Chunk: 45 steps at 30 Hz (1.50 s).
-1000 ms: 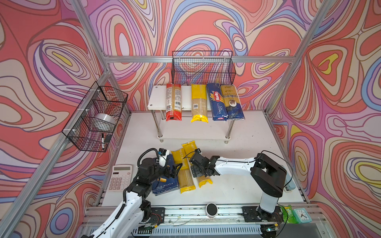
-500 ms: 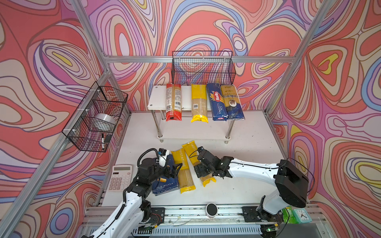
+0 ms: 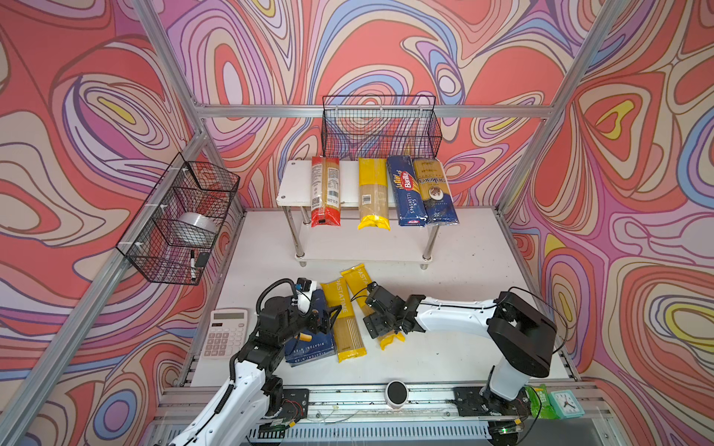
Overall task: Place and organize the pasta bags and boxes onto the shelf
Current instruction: 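Lower the open right gripper around the farther yellow PASTATIME bag, then close the right gripper on the yellow bag and lift it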
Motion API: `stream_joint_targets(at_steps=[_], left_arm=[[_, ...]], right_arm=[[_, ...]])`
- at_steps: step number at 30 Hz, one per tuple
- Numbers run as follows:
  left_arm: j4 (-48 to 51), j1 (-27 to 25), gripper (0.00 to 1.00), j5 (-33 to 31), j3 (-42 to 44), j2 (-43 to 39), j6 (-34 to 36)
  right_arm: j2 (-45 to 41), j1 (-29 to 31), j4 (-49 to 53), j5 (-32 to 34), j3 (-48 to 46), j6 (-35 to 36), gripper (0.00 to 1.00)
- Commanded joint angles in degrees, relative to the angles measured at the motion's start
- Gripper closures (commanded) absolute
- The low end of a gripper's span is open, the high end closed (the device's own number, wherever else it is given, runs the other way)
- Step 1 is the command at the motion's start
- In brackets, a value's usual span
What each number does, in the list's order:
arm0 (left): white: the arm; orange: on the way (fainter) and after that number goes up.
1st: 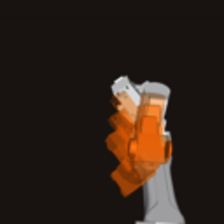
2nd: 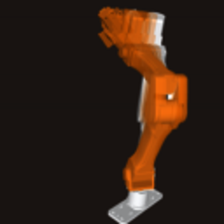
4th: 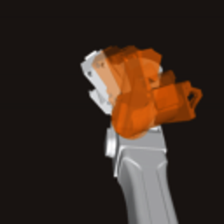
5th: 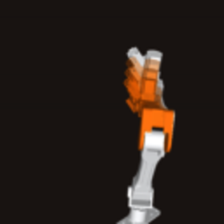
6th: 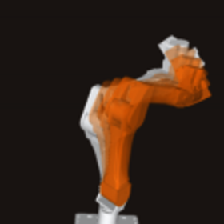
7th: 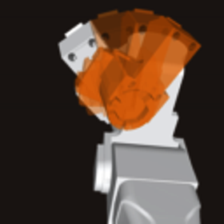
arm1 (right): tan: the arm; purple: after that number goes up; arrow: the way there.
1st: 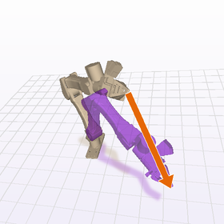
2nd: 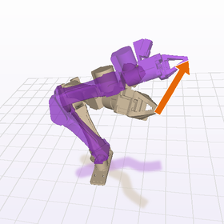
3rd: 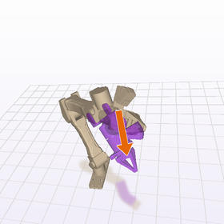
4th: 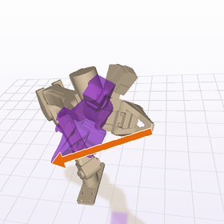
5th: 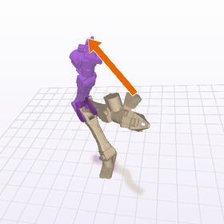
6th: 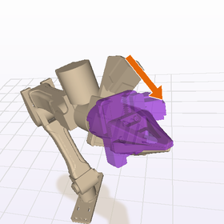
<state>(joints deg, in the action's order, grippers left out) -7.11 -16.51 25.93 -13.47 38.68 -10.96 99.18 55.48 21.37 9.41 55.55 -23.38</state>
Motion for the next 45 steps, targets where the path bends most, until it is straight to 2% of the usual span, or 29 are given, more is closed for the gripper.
stream_joint_targets(at_steps=[1, 8, 13, 21, 31, 40, 45], left_arm=[[-0.7, -0.2, 0.00, 0.3, -0.1, -0.7, 0.0], [-0.7, -0.2, 0.00, 0.3, 0.1, -0.9, 0.0], [-0.8, -0.2, 0.00, 0.3, -0.1, -0.7, 0.0], [-0.9, -0.2, 0.00, 0.3, -0.1, -0.1, -0.1], [-1.0, -0.2, 0.00, 0.2, -0.1, -0.1, -0.1], [-1.0, -0.2, 0.00, 0.1, -0.1, -0.4, -0.2], [-0.8, -0.2, 0.00, 0.1, -0.1, -0.3, -0.2]], right_arm=[[0.7, -0.6, -2.6, -1.2, -2.1, 0.7, 0.02], [2.0, -1.1, -2.0, -1.0, -2.7, 0.1, 0.07], [3.6, -1.1, -2.0, -0.5, -2.8, -0.4, 0.18], [4.3, -1.1, -2.2, -1.7, -1.8, -0.8, 0.36], [2.7, -1.1, -1.5, -0.1, -0.5, -3.8, 0.69], [-4.5, -1.1, -2.9, -0.3, -0.8, -5.9, 0.96], [-8.0, -1.1, -3.8, 0.9, -1.6, -6.5, 1.00]])
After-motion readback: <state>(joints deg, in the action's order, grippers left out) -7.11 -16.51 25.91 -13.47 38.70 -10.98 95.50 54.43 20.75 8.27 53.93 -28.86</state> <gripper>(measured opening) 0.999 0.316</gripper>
